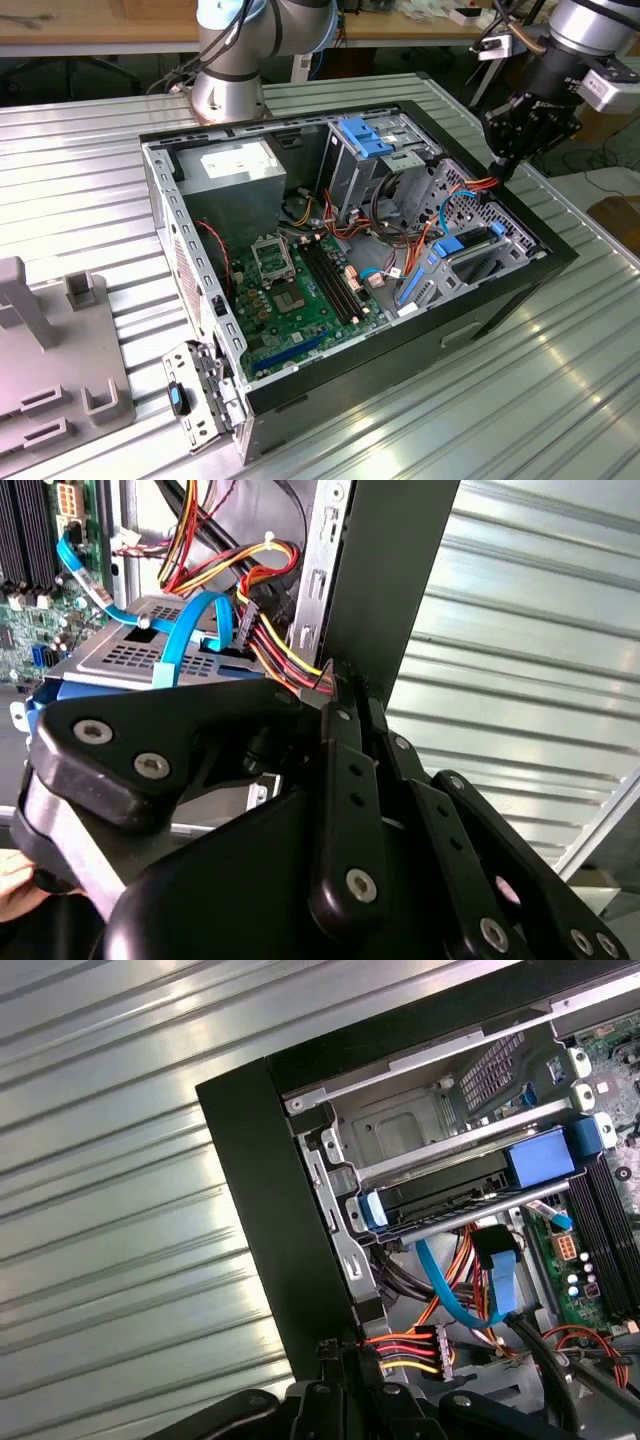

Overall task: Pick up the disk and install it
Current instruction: 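Insert the first disk wire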

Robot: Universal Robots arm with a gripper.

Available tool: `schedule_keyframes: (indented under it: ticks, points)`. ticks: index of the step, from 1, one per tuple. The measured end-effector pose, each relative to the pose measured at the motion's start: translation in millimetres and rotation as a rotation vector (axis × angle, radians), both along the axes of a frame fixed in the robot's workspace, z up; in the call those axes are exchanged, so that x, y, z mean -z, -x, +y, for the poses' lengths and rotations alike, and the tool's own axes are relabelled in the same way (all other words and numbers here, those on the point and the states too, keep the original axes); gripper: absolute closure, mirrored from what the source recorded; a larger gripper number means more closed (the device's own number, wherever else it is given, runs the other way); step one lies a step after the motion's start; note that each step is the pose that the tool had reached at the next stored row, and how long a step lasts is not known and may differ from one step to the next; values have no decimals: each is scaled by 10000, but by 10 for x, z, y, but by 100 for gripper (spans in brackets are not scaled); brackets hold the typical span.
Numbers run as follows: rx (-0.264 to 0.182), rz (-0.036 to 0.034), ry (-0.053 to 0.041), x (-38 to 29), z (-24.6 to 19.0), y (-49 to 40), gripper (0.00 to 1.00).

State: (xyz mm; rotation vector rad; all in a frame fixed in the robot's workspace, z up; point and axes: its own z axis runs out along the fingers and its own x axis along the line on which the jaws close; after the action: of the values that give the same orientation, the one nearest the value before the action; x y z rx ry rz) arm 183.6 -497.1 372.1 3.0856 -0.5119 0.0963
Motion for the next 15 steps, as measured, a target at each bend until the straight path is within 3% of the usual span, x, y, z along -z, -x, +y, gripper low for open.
schedule_keyframes:
  ticks: [15]
  points:
    - [2109, 0, 8, 5, 0, 0, 84]
